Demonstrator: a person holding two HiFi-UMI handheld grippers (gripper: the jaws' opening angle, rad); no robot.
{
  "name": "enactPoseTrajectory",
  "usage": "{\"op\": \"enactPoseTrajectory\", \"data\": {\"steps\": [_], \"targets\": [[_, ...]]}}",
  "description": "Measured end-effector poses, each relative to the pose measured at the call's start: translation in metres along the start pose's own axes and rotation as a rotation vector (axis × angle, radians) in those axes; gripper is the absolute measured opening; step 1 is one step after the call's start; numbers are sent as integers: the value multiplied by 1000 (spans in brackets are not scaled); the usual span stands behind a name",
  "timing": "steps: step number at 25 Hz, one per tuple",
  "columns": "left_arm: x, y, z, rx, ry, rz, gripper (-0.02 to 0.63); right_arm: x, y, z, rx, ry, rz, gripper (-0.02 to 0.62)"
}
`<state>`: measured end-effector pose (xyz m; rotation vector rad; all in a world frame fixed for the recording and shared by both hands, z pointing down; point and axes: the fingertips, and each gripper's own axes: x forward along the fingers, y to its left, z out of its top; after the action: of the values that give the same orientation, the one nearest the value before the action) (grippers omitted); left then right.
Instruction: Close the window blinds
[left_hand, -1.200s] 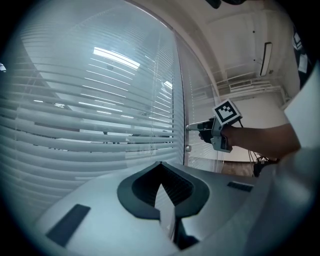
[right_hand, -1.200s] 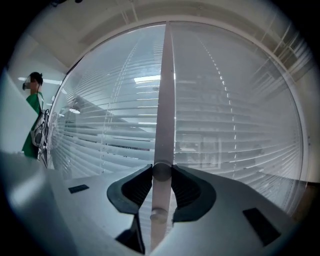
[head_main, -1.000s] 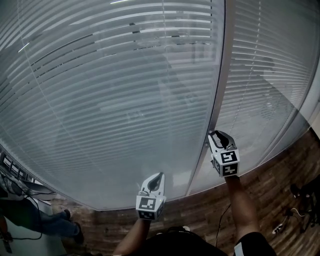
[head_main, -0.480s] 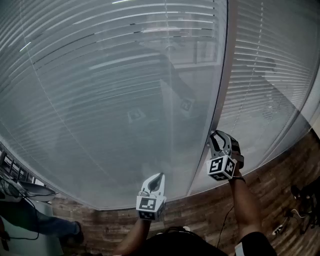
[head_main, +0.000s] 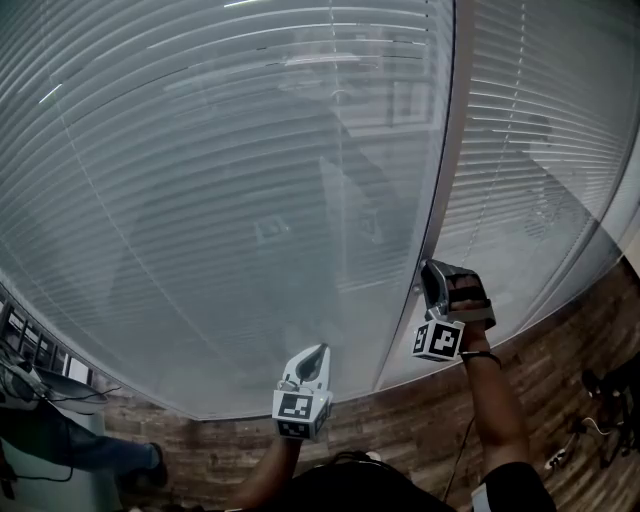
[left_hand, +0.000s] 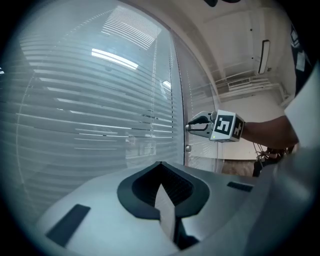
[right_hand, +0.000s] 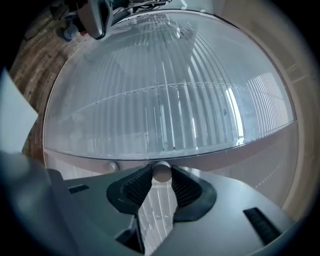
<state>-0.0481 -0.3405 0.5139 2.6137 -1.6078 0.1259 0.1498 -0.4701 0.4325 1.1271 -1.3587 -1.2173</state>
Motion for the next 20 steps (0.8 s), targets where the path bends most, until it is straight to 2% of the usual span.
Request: {"op": "enactPoseTrajectory", "data": {"steps": [9,12,14,18,20], "targets": [[-3,1,5,-10,-9,11,-5,0,-1,-1,42,-13,0,124],[-4,2,6,-11,-13,12,-5,-5,-3,-2,103,-32,-9,124],[-7,5,7,-12,-15,20,-5,-14,-7,-1,210,-58,-19,124],[-15,12,8,-26,-27,41,-5,-34,-19,8,572,-127,12,124],[-20,16,8,-38,-31,49,-5,-43,-19,15,683,-144,36,123]]}}
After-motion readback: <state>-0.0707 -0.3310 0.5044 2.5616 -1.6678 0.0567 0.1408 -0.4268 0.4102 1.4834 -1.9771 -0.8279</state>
